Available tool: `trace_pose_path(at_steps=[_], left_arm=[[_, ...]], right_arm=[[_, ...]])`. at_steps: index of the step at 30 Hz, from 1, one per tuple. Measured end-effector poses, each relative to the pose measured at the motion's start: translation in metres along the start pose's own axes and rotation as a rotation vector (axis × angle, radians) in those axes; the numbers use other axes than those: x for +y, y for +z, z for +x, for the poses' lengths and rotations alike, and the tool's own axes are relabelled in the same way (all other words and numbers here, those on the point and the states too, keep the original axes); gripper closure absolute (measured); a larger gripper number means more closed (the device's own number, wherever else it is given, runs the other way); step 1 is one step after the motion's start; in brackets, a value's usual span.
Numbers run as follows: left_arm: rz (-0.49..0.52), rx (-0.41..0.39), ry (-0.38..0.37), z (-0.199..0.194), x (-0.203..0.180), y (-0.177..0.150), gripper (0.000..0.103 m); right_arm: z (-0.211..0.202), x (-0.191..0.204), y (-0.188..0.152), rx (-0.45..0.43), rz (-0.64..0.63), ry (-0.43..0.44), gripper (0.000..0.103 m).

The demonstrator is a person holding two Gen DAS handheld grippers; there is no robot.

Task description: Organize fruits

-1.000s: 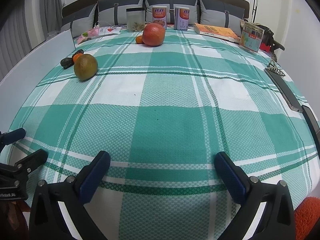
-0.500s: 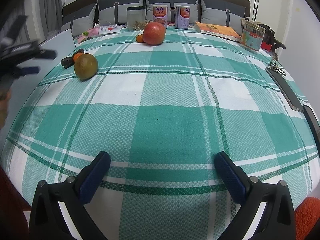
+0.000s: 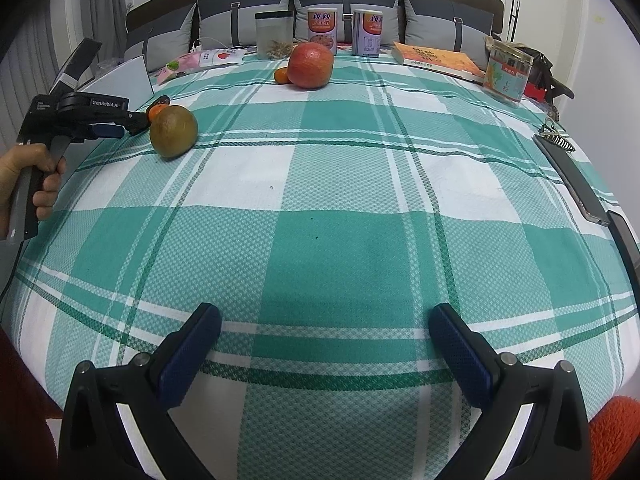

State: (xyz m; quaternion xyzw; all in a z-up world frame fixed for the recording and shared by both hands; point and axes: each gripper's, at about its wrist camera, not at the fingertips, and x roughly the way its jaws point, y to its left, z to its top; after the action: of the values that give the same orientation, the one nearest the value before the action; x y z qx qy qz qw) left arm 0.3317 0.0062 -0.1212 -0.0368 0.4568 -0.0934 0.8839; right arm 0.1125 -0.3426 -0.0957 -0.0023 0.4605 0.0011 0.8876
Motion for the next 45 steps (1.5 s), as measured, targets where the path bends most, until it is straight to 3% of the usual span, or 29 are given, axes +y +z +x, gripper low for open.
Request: trace_pose_path(at_steps=[2,9,21,23,25,30,33,38,41,45], left_arm=[[0.009,-0.018,-0.019,-0.001,0.0,0.001,0.059],[0.054,-0.027,-0.035,-0.025,-0.012,-0.011,0.06],[0.06,0.022,-0.05,-0.09,-0.026,-0.117,0.059],[0.039,0.034,-0.037,-0.092,-0.025,-0.128,0.054],[0.008,0.038,-0.035,-0.096,-0.022,-0.135,0.031],[-0.036,0.017,-0.043,-0.113,-0.01,-0.151,0.026],[-0.034,-0.003,-0.037,-0.119,-0.008,-0.155,0.026],[-0.015,-0.015,-0.04,-0.121,-0.014,-0.157,0.026],[0.001,-0.023,-0.044,-0.124,-0.018,-0.16,0.026],[0.027,-0.031,-0.05,-0.128,-0.021,-0.164,0.026]], right_arm=[[0.0,0.0,0.0,0.0,0.0,0.0,0.0],[0.0,0.0,0.0,-0.001,-0.001,0.001,0.0],[-0.001,0.0,0.0,-0.005,-0.003,0.0,0.0],[-0.001,0.0,0.001,-0.009,-0.004,0.0,0.0],[-0.001,-0.001,0.001,-0.013,-0.005,0.0,0.0],[-0.001,-0.002,0.005,0.019,-0.006,0.012,0.0],[-0.003,-0.001,0.023,0.013,0.036,0.121,0.0],[0.019,0.041,0.085,0.029,0.002,0.294,0.001],[0.045,0.076,0.118,0.062,-0.051,0.326,0.01],[0.083,0.105,0.14,0.126,-0.032,0.341,0.035]])
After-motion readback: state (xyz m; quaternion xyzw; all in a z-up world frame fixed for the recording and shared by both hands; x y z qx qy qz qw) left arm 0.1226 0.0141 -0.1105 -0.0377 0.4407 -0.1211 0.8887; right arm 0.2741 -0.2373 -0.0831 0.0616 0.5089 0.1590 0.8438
